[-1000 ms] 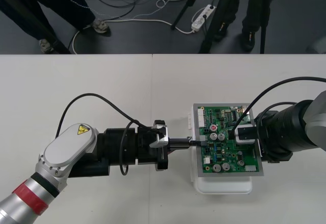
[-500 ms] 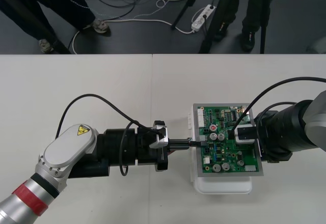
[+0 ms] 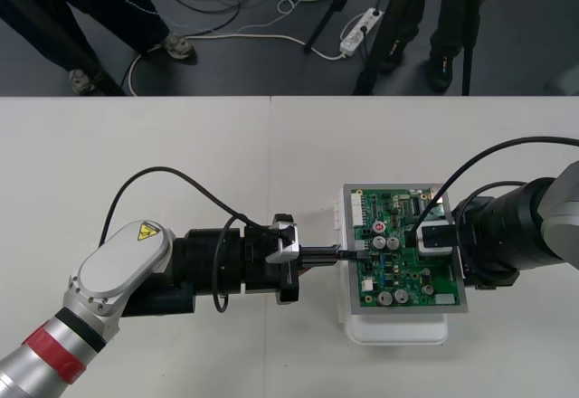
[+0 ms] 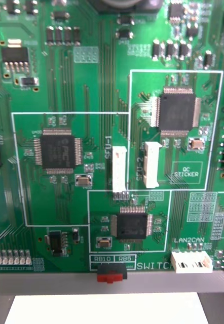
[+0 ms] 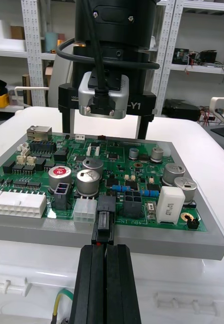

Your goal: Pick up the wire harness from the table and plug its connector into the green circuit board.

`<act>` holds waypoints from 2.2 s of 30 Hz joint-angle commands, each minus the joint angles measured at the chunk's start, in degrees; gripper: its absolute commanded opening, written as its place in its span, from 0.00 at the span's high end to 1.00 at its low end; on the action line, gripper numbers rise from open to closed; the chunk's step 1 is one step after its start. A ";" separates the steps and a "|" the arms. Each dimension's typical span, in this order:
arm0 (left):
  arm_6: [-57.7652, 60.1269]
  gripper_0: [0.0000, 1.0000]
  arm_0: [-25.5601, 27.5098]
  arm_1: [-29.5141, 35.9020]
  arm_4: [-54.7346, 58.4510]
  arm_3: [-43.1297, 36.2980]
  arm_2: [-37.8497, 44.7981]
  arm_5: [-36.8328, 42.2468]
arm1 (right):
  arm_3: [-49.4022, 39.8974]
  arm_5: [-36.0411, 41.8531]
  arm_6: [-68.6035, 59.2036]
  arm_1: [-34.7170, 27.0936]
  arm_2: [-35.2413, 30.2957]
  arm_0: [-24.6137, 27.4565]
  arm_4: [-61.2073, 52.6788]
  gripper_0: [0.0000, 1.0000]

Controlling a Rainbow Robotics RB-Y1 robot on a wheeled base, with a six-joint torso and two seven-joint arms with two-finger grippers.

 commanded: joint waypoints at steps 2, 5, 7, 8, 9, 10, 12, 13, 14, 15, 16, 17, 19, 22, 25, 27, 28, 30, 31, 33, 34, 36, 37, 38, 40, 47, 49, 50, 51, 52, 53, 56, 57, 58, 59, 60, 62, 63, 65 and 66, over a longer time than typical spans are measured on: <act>-5.39 1.00 0.76 -2.58 0.86 -1.88 -1.08 2.05 | -2.46 0.17 -3.16 1.80 0.46 -1.74 -0.17 0.00; -5.39 1.00 0.76 -2.67 0.86 -2.14 -1.08 2.05 | -2.46 0.17 -3.34 1.80 0.55 -1.74 -0.17 0.00; -5.47 1.00 0.76 -2.76 0.86 -2.41 -1.08 2.05 | -2.46 0.17 -3.43 1.80 0.46 -1.74 -0.17 0.00; -5.47 1.00 0.76 -2.76 0.77 -2.50 -1.08 2.05 | -2.46 0.17 -3.43 1.80 0.46 -1.74 -0.08 0.00; -5.56 1.00 0.76 -2.94 0.86 -2.58 -1.08 2.05 | -2.46 0.17 -3.52 1.80 0.46 -1.74 -0.08 0.00; -5.56 1.00 0.85 -3.11 0.77 -2.67 -1.08 2.05 | -2.46 0.17 -3.60 1.80 0.46 -1.74 0.01 0.00; -5.74 1.00 0.76 -3.38 0.86 -2.85 -1.08 2.05 | -2.46 0.17 -3.60 1.89 0.46 -1.74 0.27 0.00; -5.83 1.00 0.76 -3.55 0.77 -3.11 -1.08 2.05 | -2.46 0.17 -3.69 2.07 0.55 -1.74 0.27 0.00; -5.83 1.00 0.76 -3.73 0.86 -3.20 -1.08 2.05 | -2.46 0.17 -3.78 2.07 0.46 -1.74 0.36 0.00; -5.91 1.00 0.76 -3.81 0.77 -3.20 -1.08 2.05 | -2.46 0.17 -3.78 2.16 0.46 -1.74 0.36 0.00; -5.91 1.00 0.76 -3.99 0.77 -3.29 -1.08 2.05 | -2.46 0.17 -3.87 2.16 0.55 -1.74 0.54 0.00; -6.00 1.00 0.76 -4.08 0.77 -3.46 -1.08 2.05 | -2.46 0.17 -3.87 2.24 0.55 -1.74 0.54 0.00; -6.00 1.00 0.85 -4.34 0.68 -3.46 -1.08 2.05 | -2.46 0.17 -3.78 2.24 0.46 -1.74 0.62 0.00; -5.91 1.00 0.85 -4.96 -0.64 -3.46 -1.00 2.14 | -2.46 0.17 -3.87 2.24 0.46 -1.74 0.62 0.00; -5.74 1.00 0.93 -5.57 -1.78 -3.46 -1.00 2.67 | -2.46 0.17 -3.87 2.24 0.46 -1.74 0.62 0.00; -5.47 1.00 0.93 -5.92 -2.40 -3.46 -1.08 2.93 | -2.46 0.17 -3.78 2.24 0.55 -1.74 0.62 0.00; -5.30 1.00 1.11 -6.10 -2.92 -3.46 -1.00 3.19 | -2.46 0.09 -3.87 2.24 0.46 -1.74 0.62 0.00; -5.12 1.00 1.29 -6.36 -3.63 -3.46 -1.08 3.46 | -2.46 0.17 -3.78 2.24 0.55 -1.74 0.54 0.00; -5.12 1.00 1.46 -6.45 -3.89 -3.46 -1.08 3.63 | -2.46 0.17 -3.87 2.24 0.46 -1.74 0.54 0.00; -4.95 1.00 1.46 -6.45 -3.98 -3.37 -1.08 3.81 | -2.46 0.17 -3.78 2.24 0.55 -1.74 0.45 0.00; -4.95 1.00 1.46 -6.36 -3.89 -3.46 -1.00 3.81 | -2.46 0.17 -3.87 2.24 0.46 -1.74 0.36 0.00; -4.86 1.00 1.46 -6.36 -3.89 -3.46 -1.08 3.81 | -2.46 0.17 -3.87 2.24 0.46 -1.74 0.27 0.00; -4.86 1.00 1.46 -6.28 -3.89 -3.46 -1.08 3.81 | -2.46 0.17 -3.87 2.24 0.55 -1.74 0.27 0.00; -4.86 1.00 1.46 -6.19 -3.89 -3.46 -1.08 3.81 | -2.46 0.17 -3.78 2.24 0.46 -1.74 0.27 0.00; -4.86 1.00 1.46 -6.10 -3.89 -3.46 -1.00 3.81 | -2.46 0.17 -3.78 2.24 0.55 -1.74 0.27 0.00; -4.86 1.00 1.55 -5.40 -3.27 -3.46 -1.00 3.81 | -2.46 0.17 -3.87 2.24 0.46 -1.74 0.45 0.00; -4.86 1.00 1.55 -5.13 -3.01 -3.46 -1.00 3.81 | -2.46 0.17 -3.87 2.24 0.46 -1.74 0.54 0.00; -4.86 1.00 1.55 -4.87 -2.84 -3.46 -1.08 3.81 | -2.46 0.17 -3.78 2.24 0.46 -1.74 0.54 0.00; -4.86 1.00 1.55 -4.69 -2.66 -3.46 -1.00 3.81 | -2.46 0.17 -3.87 2.24 0.46 -1.74 0.45 0.00; -4.86 1.00 1.55 -4.61 -2.57 -3.46 -1.00 3.90 | -2.46 0.17 -3.78 2.24 0.46 -1.74 0.45 0.00; -4.86 1.00 1.55 -4.43 -2.31 -3.46 -1.00 3.90 | -2.46 0.17 -3.78 2.24 0.46 -1.74 0.36 0.00; -4.77 0.74 1.64 -3.90 -1.52 -3.46 -1.08 3.90 | -2.46 0.17 -3.43 2.07 0.46 -1.74 0.45 0.00; -4.86 0.43 1.55 -3.64 -1.25 -3.46 -1.00 3.98 | -2.46 0.17 -3.16 1.98 0.46 -1.74 0.89 0.00; -4.86 0.32 1.64 -3.55 -0.99 -3.46 -1.00 3.98 | -2.46 0.17 -3.08 1.80 0.46 -1.74 1.06 0.00; -4.86 0.11 1.64 -3.29 -0.46 -3.46 -1.00 3.98 | -2.46 0.17 -2.81 1.45 0.46 -1.74 1.94 0.00; -5.03 0.00 1.64 -3.02 0.07 -3.46 -1.00 4.07 | -2.46 0.17 -2.64 0.93 0.46 -1.74 2.56 0.00; -5.03 0.00 1.64 -2.58 0.68 -3.46 -0.91 4.16 | -2.37 0.35 -2.20 -0.04 0.46 -1.74 2.73 0.00; -5.03 0.00 1.73 -2.23 0.94 -3.46 -0.73 4.16 | -2.46 0.88 -1.93 -0.83 0.38 -1.74 2.56 0.00; -5.03 0.00 1.99 -1.79 1.56 -3.46 -0.38 4.34 | -2.37 1.84 -1.32 -2.15 0.46 -1.48 1.94 0.00; -5.12 0.00 2.25 -1.44 1.91 -3.46 -0.03 4.34 | -2.46 2.37 -1.14 -2.85 0.46 -1.21 1.59 0.00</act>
